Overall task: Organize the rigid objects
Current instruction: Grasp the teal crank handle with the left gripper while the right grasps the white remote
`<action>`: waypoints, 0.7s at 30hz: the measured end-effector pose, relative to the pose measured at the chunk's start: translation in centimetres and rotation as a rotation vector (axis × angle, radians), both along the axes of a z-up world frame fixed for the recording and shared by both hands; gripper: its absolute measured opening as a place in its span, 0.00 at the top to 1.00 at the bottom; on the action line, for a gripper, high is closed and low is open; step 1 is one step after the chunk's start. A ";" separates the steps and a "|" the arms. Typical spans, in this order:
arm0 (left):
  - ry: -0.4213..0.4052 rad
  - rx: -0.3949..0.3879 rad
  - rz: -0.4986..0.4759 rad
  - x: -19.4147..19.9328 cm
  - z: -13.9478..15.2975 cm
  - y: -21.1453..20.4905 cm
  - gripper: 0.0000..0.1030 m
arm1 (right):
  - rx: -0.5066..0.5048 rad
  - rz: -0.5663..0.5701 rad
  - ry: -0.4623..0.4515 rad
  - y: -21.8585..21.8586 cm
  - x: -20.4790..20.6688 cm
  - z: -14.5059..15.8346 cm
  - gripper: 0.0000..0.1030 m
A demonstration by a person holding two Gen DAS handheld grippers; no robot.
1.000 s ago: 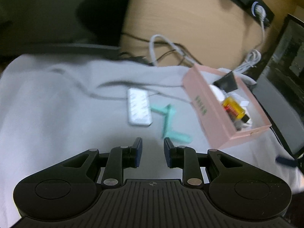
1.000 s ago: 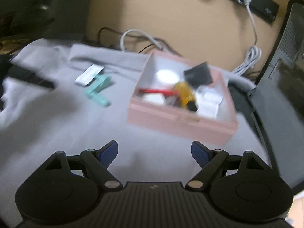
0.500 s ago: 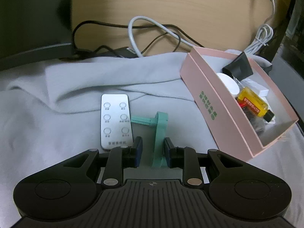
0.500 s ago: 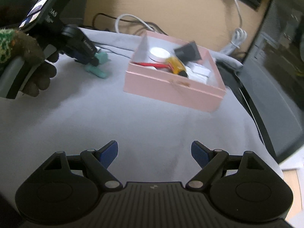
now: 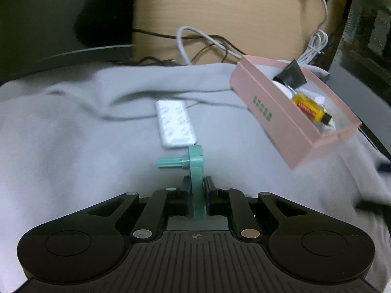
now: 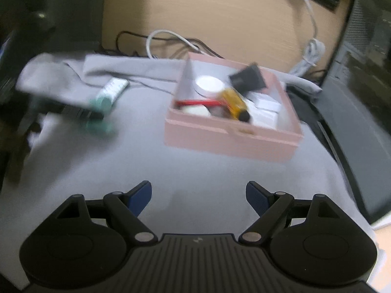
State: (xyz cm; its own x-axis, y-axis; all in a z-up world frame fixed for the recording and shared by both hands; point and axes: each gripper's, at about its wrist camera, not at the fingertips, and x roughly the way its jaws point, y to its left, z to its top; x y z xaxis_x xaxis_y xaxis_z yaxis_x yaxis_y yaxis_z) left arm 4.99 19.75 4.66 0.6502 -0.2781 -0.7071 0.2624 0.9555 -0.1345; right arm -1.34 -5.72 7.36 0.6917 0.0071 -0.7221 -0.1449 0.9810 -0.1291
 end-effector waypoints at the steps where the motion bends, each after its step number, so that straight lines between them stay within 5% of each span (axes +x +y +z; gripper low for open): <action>1: -0.001 0.003 0.008 -1.1 0.2 1.0 0.87 | 0.015 0.011 0.001 0.5 0.8 0.1 0.18; 9: 0.080 -0.071 0.100 -6.1 1.1 6.7 0.87 | 0.119 0.170 -0.023 8.4 9.1 0.7 0.19; 17: 0.077 -0.051 0.057 -9.7 3.1 10.1 0.87 | 0.091 0.104 0.031 14.9 18.5 -4.1 0.21; 20: 0.076 -0.059 0.071 -10.1 3.4 11.3 0.87 | 0.143 0.057 0.057 15.3 19.5 -5.1 0.33; 21: 0.081 -0.065 0.072 -9.9 3.3 11.4 0.87 | 0.157 0.061 0.056 15.2 19.1 -5.0 0.48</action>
